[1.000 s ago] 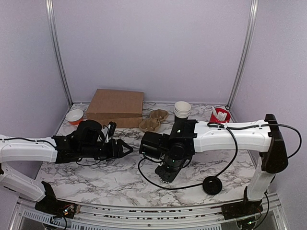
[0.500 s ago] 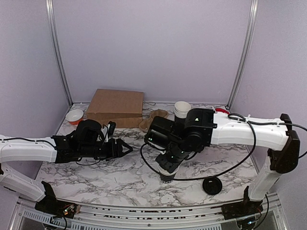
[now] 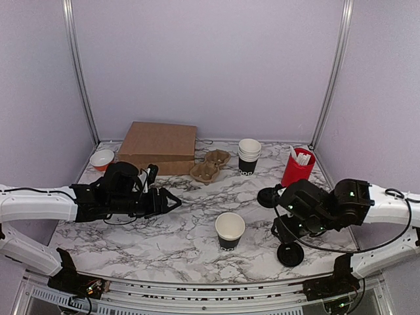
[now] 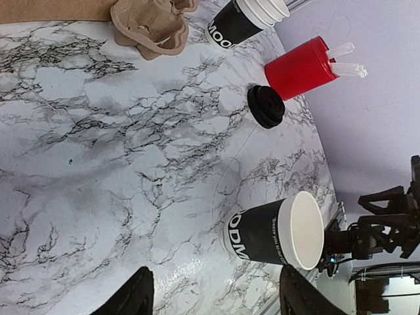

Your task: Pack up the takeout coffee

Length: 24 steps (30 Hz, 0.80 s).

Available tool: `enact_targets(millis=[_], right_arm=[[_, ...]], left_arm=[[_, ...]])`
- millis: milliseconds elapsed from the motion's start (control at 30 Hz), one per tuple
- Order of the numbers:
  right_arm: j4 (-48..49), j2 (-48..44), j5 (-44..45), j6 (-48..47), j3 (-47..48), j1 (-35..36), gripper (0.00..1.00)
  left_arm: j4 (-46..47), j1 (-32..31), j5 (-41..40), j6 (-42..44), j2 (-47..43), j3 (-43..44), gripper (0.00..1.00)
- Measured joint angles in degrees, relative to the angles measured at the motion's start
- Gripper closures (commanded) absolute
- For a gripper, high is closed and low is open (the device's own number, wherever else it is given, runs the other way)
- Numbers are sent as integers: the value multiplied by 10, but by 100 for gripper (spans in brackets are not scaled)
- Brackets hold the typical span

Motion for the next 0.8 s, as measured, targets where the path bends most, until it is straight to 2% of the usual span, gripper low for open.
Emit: enact_targets(millis=[233, 533, 800], right_arm=[[82, -11, -13, 69, -149, -17, 55], [179, 66, -32, 89, -193, -23, 57], [196, 96, -37, 111, -205, -23, 65]], left_arm=[[-5, 1, 1, 2, 18, 17, 34], [-9, 2, 1, 5, 21, 30, 34], [-10, 2, 1, 8, 21, 31, 34]])
